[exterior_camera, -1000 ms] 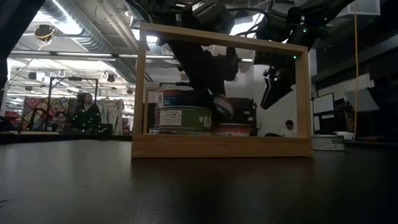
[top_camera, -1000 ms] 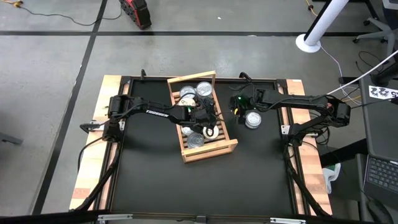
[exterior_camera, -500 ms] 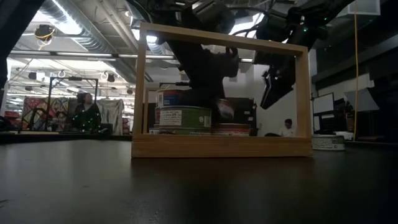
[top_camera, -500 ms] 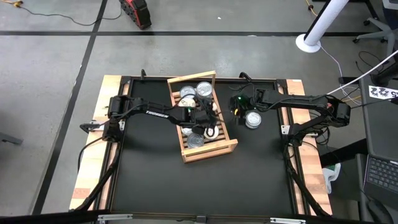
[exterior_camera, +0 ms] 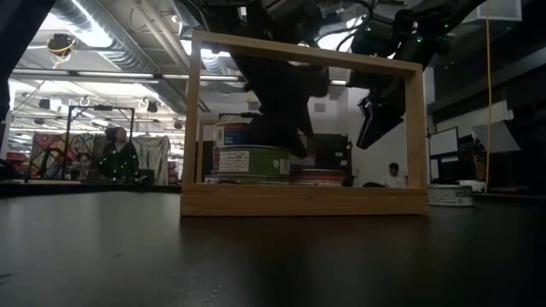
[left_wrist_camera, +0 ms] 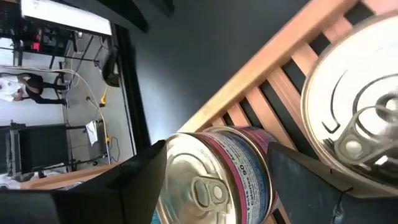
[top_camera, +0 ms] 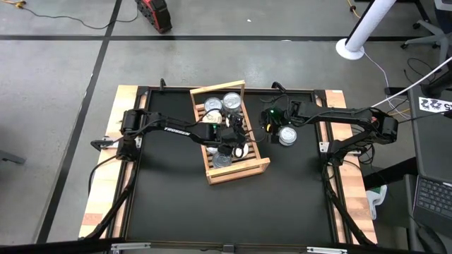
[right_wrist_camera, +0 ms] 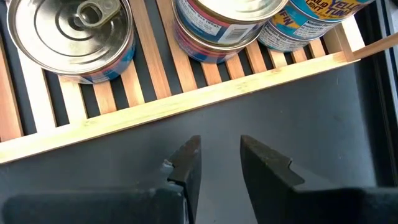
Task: Stack canned seafood by type on shelf
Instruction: Stack the green tuna can on top of the other green tuna can on the shelf
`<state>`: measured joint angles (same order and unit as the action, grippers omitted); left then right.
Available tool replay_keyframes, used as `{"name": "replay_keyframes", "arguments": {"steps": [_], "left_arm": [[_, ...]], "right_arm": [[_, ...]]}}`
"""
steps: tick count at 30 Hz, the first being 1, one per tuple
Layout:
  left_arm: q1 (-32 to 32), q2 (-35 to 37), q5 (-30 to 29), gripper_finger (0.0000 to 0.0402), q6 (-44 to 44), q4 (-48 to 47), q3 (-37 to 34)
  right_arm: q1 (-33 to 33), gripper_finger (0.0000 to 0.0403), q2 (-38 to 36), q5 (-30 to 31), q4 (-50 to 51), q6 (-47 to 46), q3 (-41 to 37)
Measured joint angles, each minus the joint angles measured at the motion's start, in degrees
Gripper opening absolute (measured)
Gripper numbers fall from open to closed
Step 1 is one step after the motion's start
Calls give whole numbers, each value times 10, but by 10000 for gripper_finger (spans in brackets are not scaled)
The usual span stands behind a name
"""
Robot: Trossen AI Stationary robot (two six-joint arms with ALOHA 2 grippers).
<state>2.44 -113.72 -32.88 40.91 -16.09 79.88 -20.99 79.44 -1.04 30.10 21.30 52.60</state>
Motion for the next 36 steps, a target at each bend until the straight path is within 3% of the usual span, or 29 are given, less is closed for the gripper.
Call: {"name": "replay_keyframes", "arguments": {"steps": [13, 20, 25, 29, 34, 36], "left_arm": [[-17, 66, 0, 276, -32, 4, 0], [-30, 103, 0, 276, -37, 4, 0], [-51, 118, -3, 276, -28, 2, 0], [-73, 120, -39, 276, -10, -1, 0], [-105, 121, -141, 276, -4, -1, 0], [-115, 121, -156, 276, -8, -1, 0]], "right_arm": [[0, 112, -1, 39, 15, 0, 1], [0, 112, -2, 41, 92, 0, 5], [0, 112, -3, 48, 175, 0, 54], [0, 112, -3, 69, 238, 0, 106], [0, 112, -14, 80, 302, 0, 151], [0, 112, -27, 80, 318, 0, 157]]}}
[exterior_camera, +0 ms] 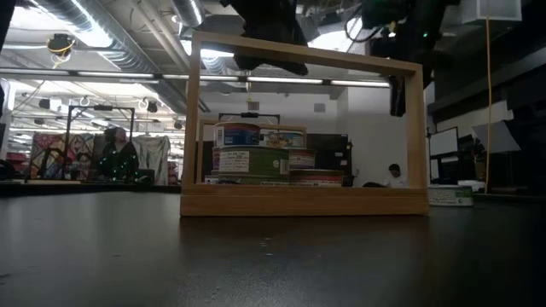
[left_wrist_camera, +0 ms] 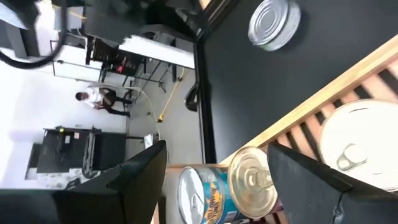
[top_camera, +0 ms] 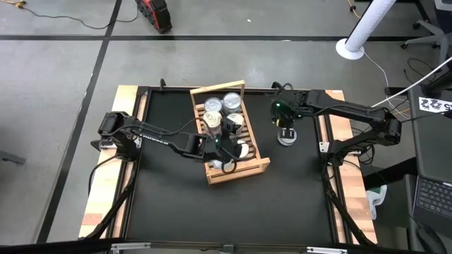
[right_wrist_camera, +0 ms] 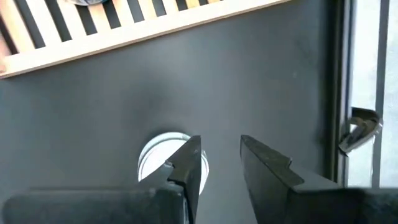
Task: Stack canned seafood by type on shelf
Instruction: Stack the green tuna can on top of the other green tuna can on the shelf
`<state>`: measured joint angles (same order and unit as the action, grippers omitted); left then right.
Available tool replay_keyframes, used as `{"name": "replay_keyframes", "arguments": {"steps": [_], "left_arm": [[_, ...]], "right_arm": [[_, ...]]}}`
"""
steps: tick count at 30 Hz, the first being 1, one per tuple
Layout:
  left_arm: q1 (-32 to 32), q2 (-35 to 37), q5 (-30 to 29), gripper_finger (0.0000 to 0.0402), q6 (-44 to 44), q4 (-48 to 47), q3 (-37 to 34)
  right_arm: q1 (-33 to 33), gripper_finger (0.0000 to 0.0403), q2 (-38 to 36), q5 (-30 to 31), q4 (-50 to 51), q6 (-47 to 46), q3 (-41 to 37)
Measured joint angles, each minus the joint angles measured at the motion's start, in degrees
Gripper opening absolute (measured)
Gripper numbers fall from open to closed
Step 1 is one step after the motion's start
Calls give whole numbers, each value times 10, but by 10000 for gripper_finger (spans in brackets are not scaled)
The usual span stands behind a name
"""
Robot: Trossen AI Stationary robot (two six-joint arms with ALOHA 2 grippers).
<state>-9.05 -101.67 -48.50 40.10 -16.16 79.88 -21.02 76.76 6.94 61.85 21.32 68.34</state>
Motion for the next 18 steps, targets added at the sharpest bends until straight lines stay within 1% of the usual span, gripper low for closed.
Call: {"name": "replay_keyframes", "arguments": {"steps": [4, 9, 13, 18], "left_arm": [[-9, 2, -3, 276, -4, 0, 0], [-11, 25, -8, 276, -47, -4, 0], [-12, 60, -9, 276, -104, -44, 0], [-20, 95, -8, 276, -227, -122, 0]], "right_arm": [[0, 112, -39, 0, 21, 0, 0], [0, 112, -94, 0, 34, 0, -1], [0, 112, -136, -3, 40, -11, -10], [0, 112, -181, -5, 43, -63, -37]]}}
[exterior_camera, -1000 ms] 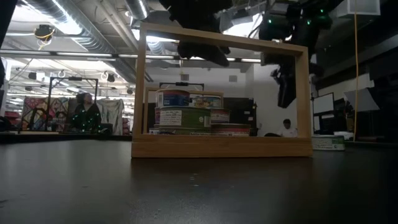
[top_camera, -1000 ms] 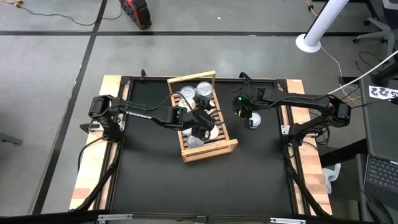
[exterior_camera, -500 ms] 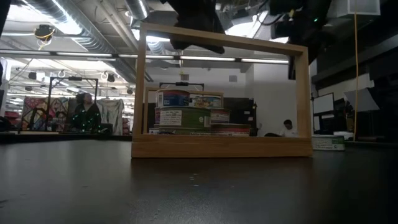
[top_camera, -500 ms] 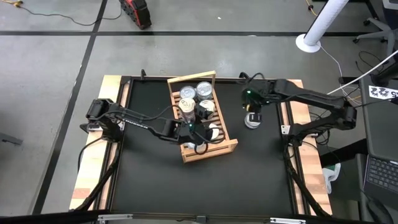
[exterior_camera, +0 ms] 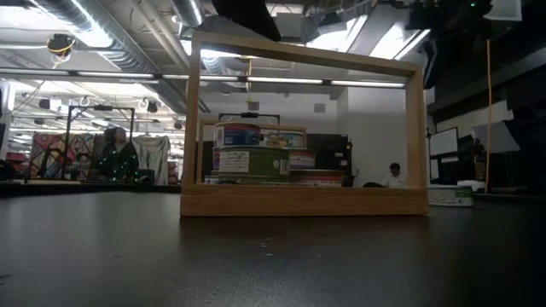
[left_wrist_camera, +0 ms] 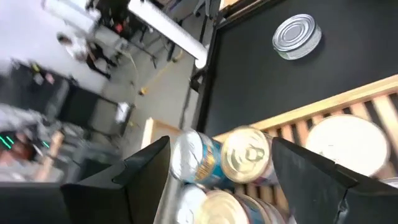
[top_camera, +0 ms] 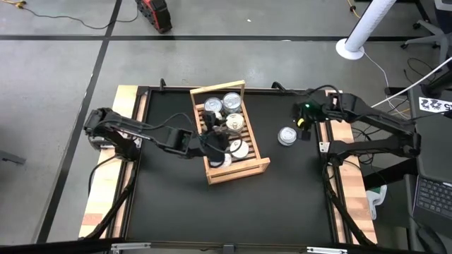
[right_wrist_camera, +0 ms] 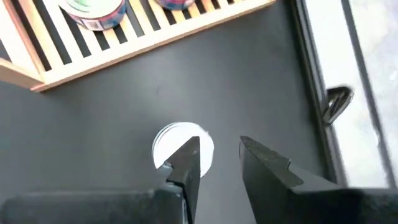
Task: Stack canned seafood by type on shelf
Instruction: Stack the green tuna can on top of the other green tuna can on the shelf
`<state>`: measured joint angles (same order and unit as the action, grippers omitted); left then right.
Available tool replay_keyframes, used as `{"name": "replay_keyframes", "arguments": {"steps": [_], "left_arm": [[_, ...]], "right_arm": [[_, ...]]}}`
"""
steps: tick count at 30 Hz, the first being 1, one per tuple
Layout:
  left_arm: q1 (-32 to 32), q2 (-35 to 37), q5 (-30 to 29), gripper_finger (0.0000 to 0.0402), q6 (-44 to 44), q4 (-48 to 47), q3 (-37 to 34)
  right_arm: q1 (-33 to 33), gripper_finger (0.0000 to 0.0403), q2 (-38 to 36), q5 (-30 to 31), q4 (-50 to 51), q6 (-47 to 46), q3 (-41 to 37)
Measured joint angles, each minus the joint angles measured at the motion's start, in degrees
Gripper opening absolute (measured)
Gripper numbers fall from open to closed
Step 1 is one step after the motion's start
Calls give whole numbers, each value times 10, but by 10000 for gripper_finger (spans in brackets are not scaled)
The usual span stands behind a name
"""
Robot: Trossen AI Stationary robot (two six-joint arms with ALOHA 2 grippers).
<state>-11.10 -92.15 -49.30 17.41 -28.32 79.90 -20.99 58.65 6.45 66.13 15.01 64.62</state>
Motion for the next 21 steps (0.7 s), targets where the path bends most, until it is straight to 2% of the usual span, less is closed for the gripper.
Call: {"name": "replay_keyframes", "arguments": {"steps": [6, 12, 16, 21], "left_arm": [[-23, 3, 3, 276, -127, -45, 0], [-51, 3, 6, 276, -139, -45, 0], [-63, 3, 7, 276, -153, -45, 0], [-67, 3, 7, 276, -161, -45, 0]], "right_arm": [[0, 112, -23, 0, 8, -74, -36], [0, 112, -21, -2, 17, -74, -61], [0, 115, -21, -35, 15, -73, -81], [0, 153, -21, -72, 14, -73, -98]]}}
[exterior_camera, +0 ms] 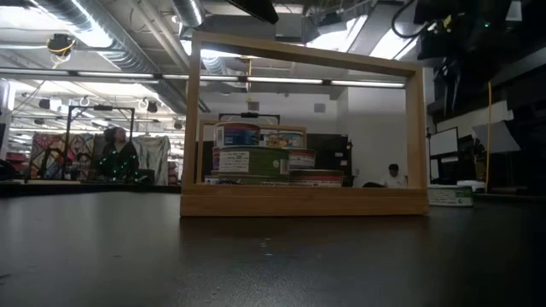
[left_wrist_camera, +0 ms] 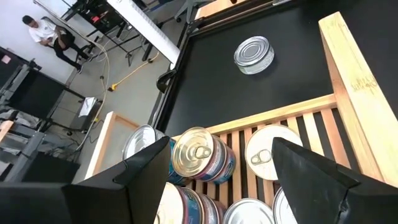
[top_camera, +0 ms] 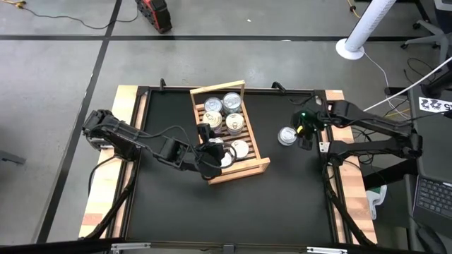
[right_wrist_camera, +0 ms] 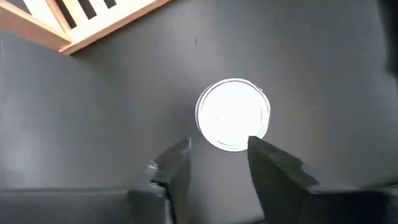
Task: Stack canned seafood by type on shelf
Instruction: Stack the green tuna can on top of the other green tuna can on the shelf
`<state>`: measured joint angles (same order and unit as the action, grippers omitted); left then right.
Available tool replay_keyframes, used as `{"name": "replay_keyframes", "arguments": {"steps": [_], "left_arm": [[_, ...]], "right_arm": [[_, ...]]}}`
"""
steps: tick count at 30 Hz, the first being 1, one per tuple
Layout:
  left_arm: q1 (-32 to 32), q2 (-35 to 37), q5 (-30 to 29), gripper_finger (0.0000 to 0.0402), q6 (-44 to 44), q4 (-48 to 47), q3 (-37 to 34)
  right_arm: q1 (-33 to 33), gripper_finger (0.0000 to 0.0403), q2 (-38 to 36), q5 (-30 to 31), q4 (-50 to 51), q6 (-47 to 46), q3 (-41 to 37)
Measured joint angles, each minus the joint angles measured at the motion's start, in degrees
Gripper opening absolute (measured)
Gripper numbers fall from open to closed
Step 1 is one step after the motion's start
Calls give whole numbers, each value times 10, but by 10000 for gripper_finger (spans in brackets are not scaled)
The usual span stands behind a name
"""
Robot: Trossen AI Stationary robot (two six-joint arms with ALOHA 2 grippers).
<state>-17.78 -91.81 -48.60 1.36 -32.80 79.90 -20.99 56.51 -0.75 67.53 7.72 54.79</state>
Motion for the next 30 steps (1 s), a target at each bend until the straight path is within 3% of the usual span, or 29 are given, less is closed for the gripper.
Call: {"name": "replay_keyframes", "arguments": {"steps": [6, 12, 21, 30], "left_arm": [[0, 0, 0, 276, -18, 3, 0], [0, 0, 0, 276, -21, 12, 0], [0, 0, 0, 276, -21, 22, 0], [0, 0, 0, 276, -24, 22, 0]], "right_arm": [[0, 206, 0, 32, -17, -4, -21], [-1, 211, 10, 39, -112, -4, -71], [-10, 160, 81, 139, -157, 26, -91], [-116, 61, 177, 120, -200, 93, -91]]}}
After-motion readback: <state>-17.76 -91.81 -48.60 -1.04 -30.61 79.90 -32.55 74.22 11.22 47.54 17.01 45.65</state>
